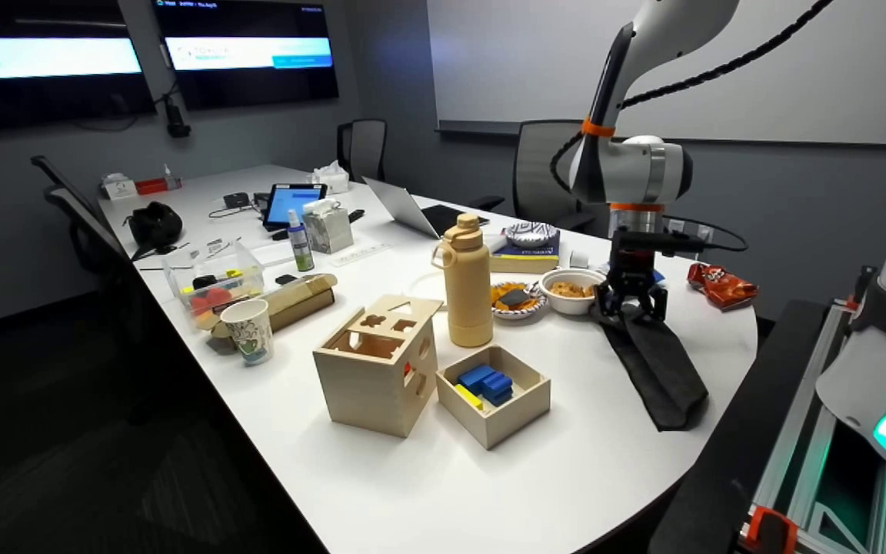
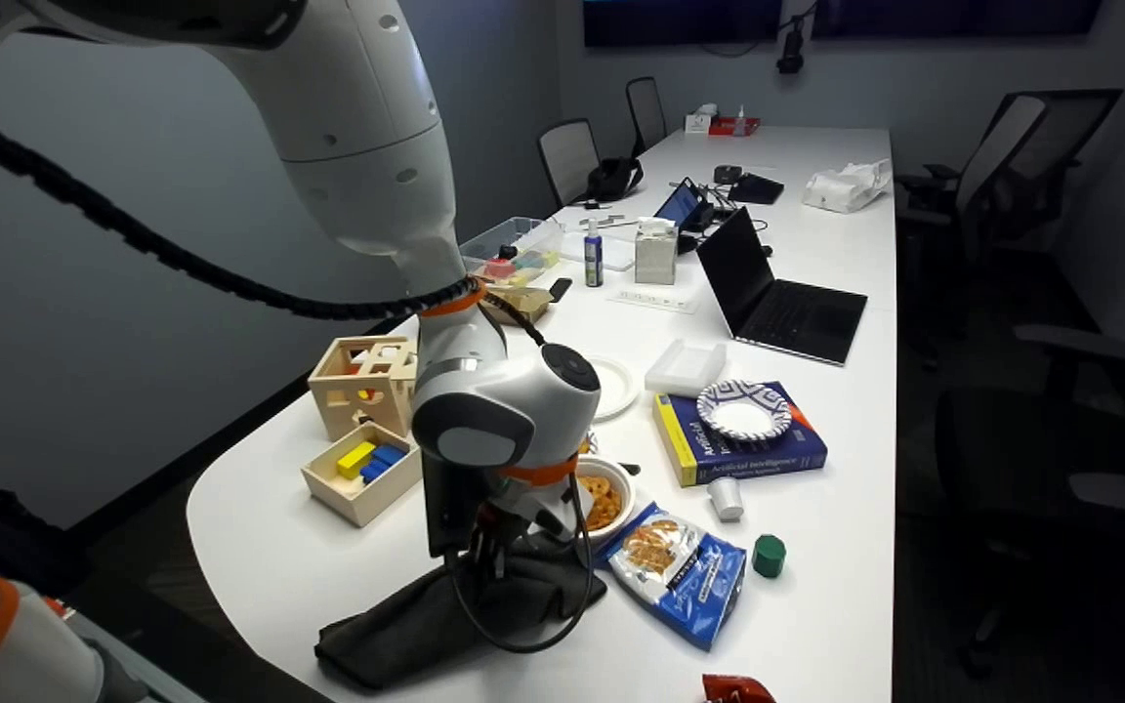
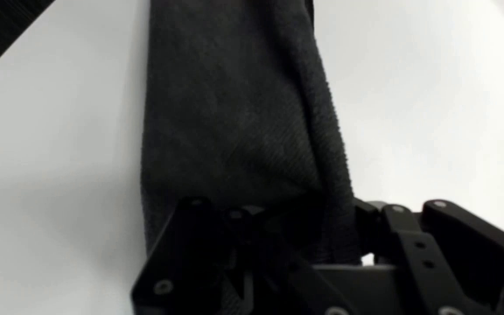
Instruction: Use the towel to wipe the table top
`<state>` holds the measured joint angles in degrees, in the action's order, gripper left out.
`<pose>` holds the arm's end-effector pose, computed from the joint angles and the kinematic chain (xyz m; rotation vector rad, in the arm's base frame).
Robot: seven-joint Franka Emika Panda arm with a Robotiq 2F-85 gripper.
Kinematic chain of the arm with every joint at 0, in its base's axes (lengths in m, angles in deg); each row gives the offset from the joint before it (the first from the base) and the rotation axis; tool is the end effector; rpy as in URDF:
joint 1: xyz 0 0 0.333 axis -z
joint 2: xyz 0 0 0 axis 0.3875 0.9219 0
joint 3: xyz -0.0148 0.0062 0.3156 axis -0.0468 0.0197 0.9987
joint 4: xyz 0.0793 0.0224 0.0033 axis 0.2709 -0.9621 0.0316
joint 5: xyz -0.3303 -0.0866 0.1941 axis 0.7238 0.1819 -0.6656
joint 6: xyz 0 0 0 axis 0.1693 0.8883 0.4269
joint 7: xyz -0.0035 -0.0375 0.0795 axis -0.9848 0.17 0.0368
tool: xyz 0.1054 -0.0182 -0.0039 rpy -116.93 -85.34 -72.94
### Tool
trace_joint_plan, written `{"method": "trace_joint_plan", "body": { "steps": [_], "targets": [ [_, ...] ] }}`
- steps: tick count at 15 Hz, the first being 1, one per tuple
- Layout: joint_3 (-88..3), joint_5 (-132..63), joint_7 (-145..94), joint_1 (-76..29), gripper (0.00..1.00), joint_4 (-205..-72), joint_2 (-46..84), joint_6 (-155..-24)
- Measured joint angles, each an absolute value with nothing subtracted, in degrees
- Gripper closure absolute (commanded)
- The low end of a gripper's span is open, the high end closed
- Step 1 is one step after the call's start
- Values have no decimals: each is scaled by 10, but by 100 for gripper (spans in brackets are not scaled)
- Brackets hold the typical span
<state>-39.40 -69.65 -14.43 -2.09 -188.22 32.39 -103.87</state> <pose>0.3684 -0.1583 0.0663 -2.6107 1.1061 0.4675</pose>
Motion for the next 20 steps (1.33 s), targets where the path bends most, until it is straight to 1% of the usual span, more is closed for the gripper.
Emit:
{"method": "trace_joint_plan", "body": {
  "steps": [2, 4, 11, 14, 17, 20],
  "targets": [
    [-390, -692, -144, -27, 100, -1884, 325, -1015],
    [-405, -676, -163, -36, 100, -1891, 324, -1001],
    [-531, -592, -286, -62, 100, -1913, 313, -1003],
    [-567, -572, -311, -60, 100, -1904, 313, -1018],
    [-561, -576, -312, -50, 100, -1881, 314, -1024],
    [-519, -596, -300, -30, 100, -1853, 317, -1024]
  ]
}}
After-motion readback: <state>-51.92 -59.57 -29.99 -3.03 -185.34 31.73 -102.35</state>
